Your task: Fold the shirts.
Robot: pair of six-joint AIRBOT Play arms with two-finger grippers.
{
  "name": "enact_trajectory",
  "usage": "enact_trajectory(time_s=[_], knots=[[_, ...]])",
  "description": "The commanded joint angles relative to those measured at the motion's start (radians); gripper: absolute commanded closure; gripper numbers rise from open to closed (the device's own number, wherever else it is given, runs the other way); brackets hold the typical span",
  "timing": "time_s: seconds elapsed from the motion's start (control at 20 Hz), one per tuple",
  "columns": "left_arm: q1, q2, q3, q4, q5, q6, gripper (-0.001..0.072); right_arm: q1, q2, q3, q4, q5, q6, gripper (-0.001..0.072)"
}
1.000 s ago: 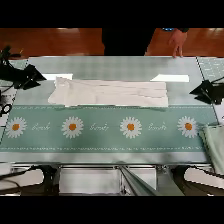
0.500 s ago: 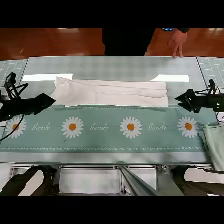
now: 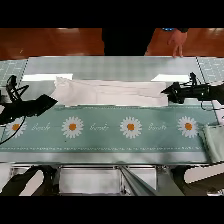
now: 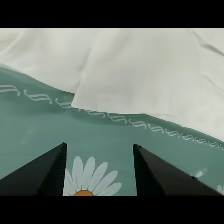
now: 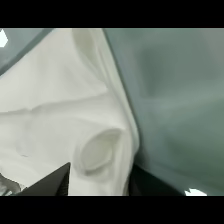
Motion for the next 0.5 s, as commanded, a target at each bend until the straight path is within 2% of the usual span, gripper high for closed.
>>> enact_trajectory(time_s=[0.0,0.05,0.1,0.2,0.25,0.3,0.35,0.45], knots=[[0.000,0.001,-0.001,-0.017,0.001,-0.002,0.0200,0.067,-0.047,0.058,-0.008,-0.015,0.028,0.0300],[0.000,0.001,-0.001,-0.020,0.000,-0.002,0.0200,0.087,-0.050,0.074,-0.008,-0.025,0.025,0.0451],[0.000,0.001,-0.001,-0.029,0.000,0.002,0.0201,0.101,-0.049,0.090,-0.008,-0.014,-0.026,0.0689],[0.000,-0.002,0.002,-0.097,-0.030,0.076,0.0240,0.115,-0.031,0.126,-0.011,0.041,-0.032,0.0689],[-0.002,-0.008,0.011,-0.136,-0.054,0.122,0.0398,0.115,-0.001,0.126,-0.026,0.050,-0.028,0.0690],[-0.009,-0.018,0.029,-0.157,-0.088,0.186,0.0684,0.114,0.042,0.126,-0.067,0.064,-0.013,0.0689],[-0.029,-0.031,0.052,-0.175,-0.105,0.241,0.0692,0.114,0.096,0.126,-0.129,0.092,0.009,0.0689],[-0.108,-0.077,0.111,-0.182,-0.102,0.256,0.0693,0.115,0.230,0.100,-0.247,0.129,0.073,0.0689]])
